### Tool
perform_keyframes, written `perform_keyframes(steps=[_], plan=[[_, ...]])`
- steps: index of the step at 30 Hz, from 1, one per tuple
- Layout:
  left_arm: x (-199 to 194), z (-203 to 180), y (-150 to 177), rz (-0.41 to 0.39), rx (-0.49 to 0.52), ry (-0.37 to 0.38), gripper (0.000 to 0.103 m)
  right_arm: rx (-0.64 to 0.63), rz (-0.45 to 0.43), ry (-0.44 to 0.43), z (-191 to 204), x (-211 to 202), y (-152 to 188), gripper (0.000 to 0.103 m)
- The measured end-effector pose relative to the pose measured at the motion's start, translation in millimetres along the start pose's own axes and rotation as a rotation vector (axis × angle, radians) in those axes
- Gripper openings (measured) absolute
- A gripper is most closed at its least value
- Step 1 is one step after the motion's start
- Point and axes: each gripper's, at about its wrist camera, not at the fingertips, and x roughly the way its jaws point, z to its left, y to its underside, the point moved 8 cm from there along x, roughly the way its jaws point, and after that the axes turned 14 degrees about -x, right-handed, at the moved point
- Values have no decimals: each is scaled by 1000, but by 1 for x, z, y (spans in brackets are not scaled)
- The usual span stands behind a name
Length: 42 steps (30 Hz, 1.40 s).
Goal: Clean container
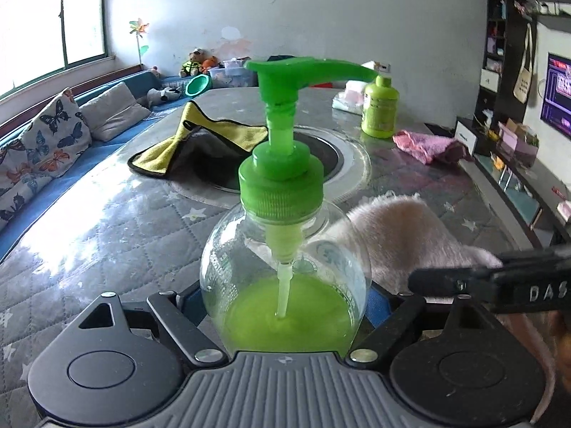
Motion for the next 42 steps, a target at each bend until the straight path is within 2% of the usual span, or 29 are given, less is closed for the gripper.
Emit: perform_keyframes(steps=[14,34,42], plan=[[-16,-2,-19,-48,-20,15,87,-27,5,6,3,1,5,55],[-44,-33,-47,-131,1,83,87,-96,12,19,17,2,10,57],[-50,-50,-50,-141,23,116,87,-124,19,18,23,3,13,58]])
